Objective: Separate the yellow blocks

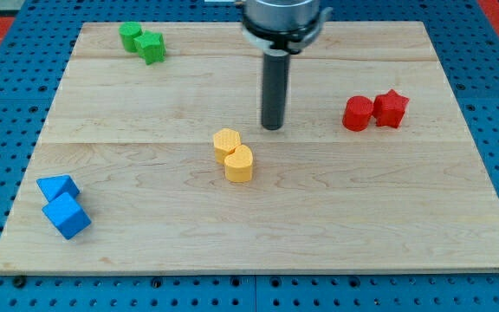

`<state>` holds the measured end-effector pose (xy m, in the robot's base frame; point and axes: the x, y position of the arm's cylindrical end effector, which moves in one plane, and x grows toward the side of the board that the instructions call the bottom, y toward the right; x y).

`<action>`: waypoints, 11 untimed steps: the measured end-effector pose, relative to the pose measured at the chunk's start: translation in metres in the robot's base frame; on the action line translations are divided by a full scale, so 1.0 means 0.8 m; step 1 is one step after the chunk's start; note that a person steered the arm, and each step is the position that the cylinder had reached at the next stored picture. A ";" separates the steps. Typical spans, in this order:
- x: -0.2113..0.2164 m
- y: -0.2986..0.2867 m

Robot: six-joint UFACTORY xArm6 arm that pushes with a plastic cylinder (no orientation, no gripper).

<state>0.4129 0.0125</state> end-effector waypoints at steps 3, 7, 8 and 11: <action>0.000 -0.059; 0.046 -0.172; 0.088 -0.152; 0.120 0.003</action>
